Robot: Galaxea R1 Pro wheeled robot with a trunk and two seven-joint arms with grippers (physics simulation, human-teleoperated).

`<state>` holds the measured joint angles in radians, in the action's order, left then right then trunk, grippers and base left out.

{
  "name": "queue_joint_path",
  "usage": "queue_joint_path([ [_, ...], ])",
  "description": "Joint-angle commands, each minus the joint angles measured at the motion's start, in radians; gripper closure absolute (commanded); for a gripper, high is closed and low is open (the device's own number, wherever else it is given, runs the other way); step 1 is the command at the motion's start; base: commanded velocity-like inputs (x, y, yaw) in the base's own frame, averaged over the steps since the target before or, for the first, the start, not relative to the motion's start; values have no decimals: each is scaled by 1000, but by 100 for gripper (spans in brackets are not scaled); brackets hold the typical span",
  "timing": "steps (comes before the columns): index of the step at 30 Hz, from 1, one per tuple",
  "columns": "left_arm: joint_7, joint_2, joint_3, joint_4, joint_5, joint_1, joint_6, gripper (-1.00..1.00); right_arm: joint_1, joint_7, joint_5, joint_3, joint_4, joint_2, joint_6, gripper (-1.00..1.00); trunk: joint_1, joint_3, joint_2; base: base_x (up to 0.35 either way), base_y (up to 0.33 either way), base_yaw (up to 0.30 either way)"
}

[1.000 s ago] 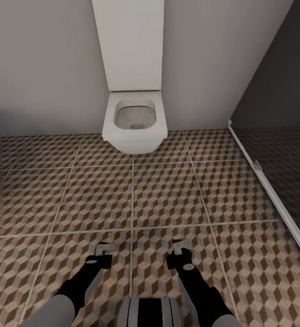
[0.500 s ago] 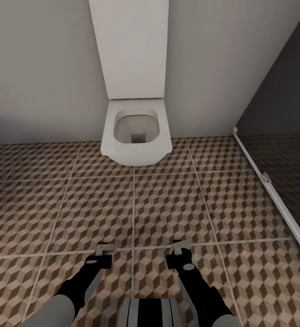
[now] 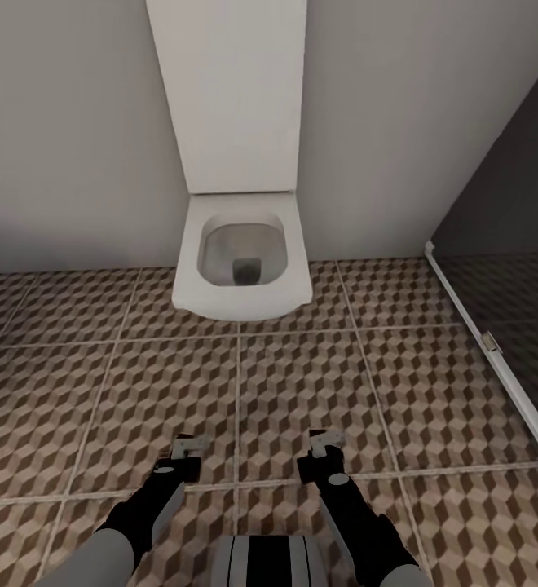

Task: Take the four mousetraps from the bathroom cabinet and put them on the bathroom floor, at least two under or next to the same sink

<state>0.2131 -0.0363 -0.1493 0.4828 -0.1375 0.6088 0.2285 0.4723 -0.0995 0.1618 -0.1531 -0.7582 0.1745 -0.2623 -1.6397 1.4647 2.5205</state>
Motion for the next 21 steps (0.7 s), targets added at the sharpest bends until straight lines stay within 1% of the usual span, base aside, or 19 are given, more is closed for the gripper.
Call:
queue_joint_path([
  [1, 11, 1, -9, 2, -7, 0, 6, 100, 0, -2, 8, -2, -2, 0, -8, 100, 0, 1, 0, 252, 0, 0],
  [21, 11, 1, -9, 2, -7, 0, 6, 100, 0, -2, 8, -2, -1, 0, -8, 100, 0, 1, 0, 232, 0, 0],
])
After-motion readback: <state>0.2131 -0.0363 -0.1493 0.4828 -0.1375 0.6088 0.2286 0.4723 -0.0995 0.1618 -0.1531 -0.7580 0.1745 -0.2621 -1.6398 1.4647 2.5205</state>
